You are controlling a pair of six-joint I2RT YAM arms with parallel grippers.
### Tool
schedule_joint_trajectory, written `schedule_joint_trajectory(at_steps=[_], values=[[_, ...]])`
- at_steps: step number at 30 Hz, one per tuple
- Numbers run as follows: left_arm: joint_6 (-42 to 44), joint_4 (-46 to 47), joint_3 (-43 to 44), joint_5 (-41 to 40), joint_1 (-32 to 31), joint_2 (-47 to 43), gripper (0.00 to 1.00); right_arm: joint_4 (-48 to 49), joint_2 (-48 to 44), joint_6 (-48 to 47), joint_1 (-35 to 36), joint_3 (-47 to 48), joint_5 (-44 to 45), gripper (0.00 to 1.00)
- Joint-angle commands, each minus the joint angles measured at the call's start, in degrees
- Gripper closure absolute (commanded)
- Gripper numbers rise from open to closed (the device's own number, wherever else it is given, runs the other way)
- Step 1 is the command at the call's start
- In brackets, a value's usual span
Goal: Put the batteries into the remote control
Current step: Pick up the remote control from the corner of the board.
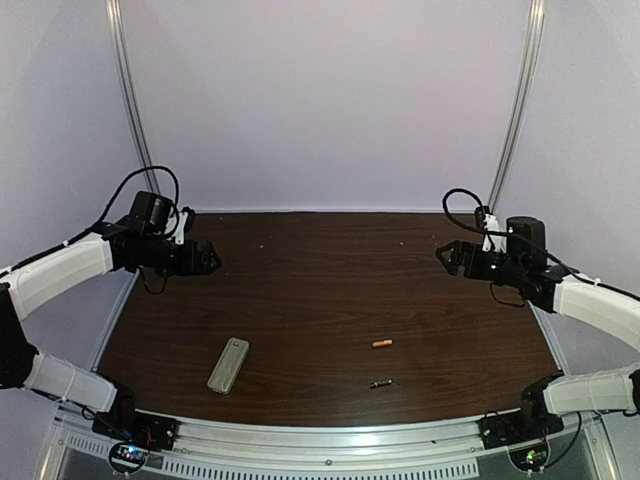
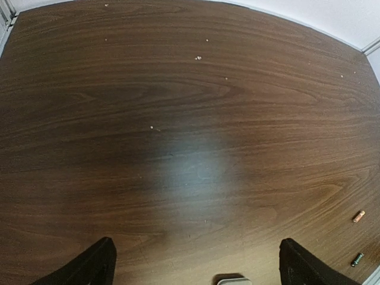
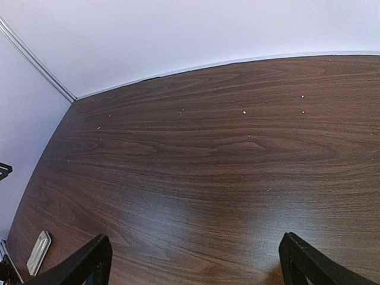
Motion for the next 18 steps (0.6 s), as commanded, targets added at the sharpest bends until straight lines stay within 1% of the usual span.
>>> schedule_joint_trajectory(at_steps=[1,7,10,13,15,18], values=[[-0.1,-4.1,0.0,-2.0,-1.6,-1.4,0.03,-1.0,-0.8,-1.9,0.9,-0.5,-0.9,0.0],[-0.3,-10.5,0.6,-2.9,-4.7,-2.9,0.02,-2.3,1.0,-3.8,2.0,0.9,-1.6,0.0],[-0.3,-11.5,0.4,-2.5,-6.7,-3.8,0.03,-2.5,2.6,-4.4,2.8,1.6,-2.2,0.0],[-0.4,-12.6,0.4,-1.4,-8.7,-2.9,0.03,-2.9,3.8,-5.1,3.9,2.7,-2.6,0.0],[-1.2,-14.0,0.2,-2.0,-11.1,-1.7,0.02,-4.1,4.4,-6.0,4.8,3.8,-2.4,0.0],[-3.8,-16.1,-1.1,-4.1,-17.1,-0.6,0.02,-5.8,5.0,-7.8,6.5,5.2,-1.4,0.0]])
